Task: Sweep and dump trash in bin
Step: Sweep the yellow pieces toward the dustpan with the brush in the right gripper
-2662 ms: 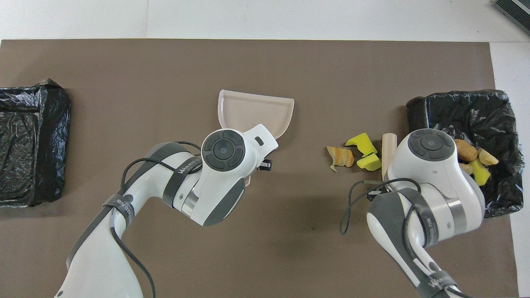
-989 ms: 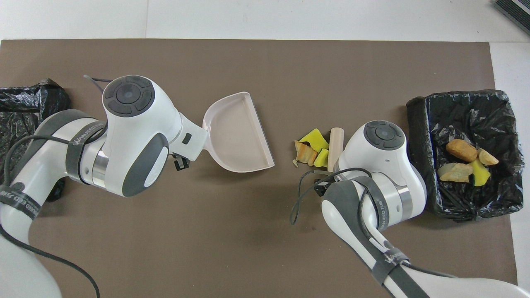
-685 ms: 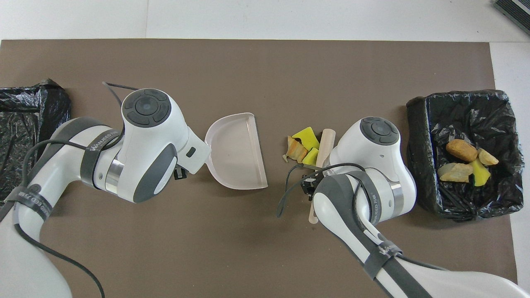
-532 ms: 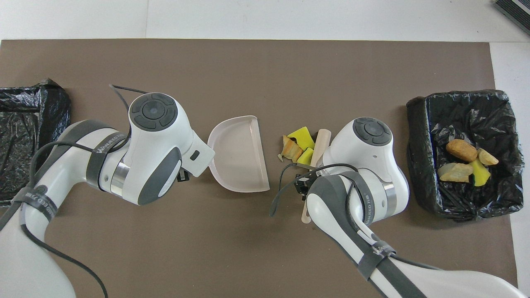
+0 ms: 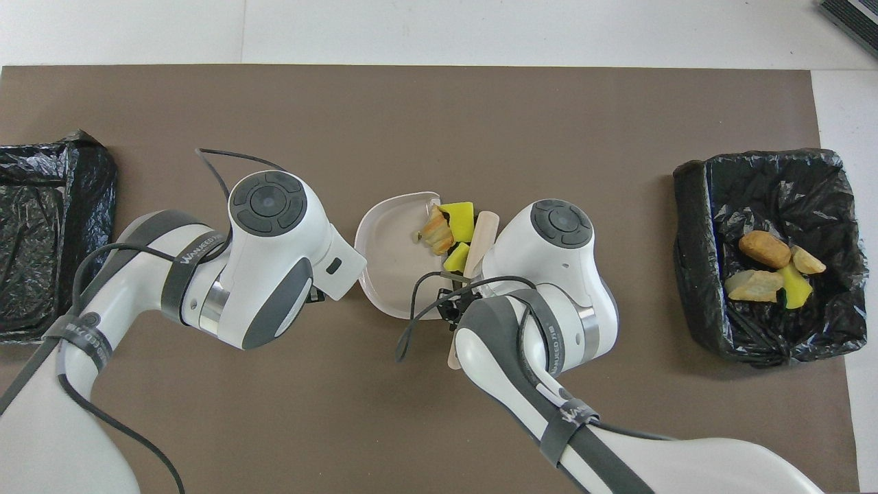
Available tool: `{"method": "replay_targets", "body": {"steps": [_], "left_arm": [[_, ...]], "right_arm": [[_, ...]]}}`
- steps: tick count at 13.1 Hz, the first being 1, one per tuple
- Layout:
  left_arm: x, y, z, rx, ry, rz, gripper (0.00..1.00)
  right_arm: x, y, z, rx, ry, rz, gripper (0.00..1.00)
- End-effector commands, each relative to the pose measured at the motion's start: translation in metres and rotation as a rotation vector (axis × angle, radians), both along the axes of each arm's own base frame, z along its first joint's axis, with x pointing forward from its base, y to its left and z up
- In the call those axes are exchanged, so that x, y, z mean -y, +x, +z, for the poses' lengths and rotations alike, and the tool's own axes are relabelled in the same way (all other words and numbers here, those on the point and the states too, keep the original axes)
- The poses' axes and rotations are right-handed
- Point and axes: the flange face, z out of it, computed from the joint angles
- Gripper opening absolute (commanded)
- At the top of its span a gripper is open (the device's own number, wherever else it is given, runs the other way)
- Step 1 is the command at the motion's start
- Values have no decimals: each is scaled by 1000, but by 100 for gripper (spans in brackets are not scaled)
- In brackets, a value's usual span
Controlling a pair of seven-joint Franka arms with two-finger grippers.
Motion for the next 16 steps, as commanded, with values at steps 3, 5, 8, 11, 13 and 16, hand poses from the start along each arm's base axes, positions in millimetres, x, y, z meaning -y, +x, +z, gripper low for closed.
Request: {"method": "replay_targets", "body": {"steps": [3, 5, 8, 11, 13, 16], "left_arm": [[10, 0, -13, 78, -36, -45, 0], [5, -1, -17, 88, -46, -54, 0], [-7, 5, -19, 80, -52, -89, 0], [-11, 7, -18, 72, -68, -81, 0], [-22, 13, -19, 53, -105, -83, 0], [-26, 14, -19, 46, -110, -90, 0]], "right_arm": [[-67, -20, 18, 7, 114, -6, 0], [-74, -25, 20, 21, 107, 15, 0], [-58, -27, 16, 6, 1, 86, 0], [-38, -24, 45, -12, -20, 76, 0], [-41, -33, 56, -19, -20, 90, 0], [-49, -46, 58, -61, -25, 119, 0]]}}
